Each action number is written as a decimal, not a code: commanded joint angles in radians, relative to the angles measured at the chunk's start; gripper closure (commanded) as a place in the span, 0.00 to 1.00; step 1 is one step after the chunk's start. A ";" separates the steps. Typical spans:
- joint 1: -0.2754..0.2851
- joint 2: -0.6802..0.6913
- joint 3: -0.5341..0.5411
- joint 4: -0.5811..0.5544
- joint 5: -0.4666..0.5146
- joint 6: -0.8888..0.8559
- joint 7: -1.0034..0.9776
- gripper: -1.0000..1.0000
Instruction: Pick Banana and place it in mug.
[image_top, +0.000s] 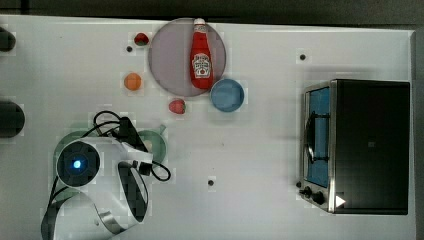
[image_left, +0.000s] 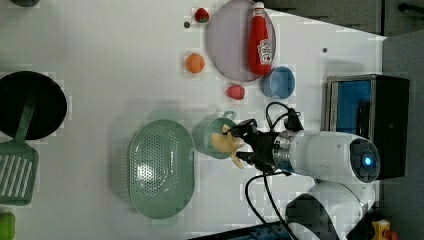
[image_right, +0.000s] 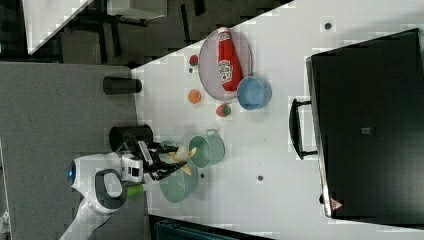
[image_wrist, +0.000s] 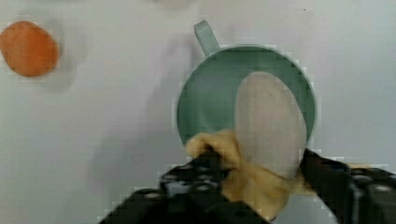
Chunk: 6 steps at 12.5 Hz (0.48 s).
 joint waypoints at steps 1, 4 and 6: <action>0.014 -0.002 0.003 0.010 0.001 0.019 0.067 0.04; 0.006 -0.050 -0.015 0.038 0.002 0.016 0.066 0.00; -0.003 -0.113 -0.057 0.083 0.002 -0.085 0.014 0.00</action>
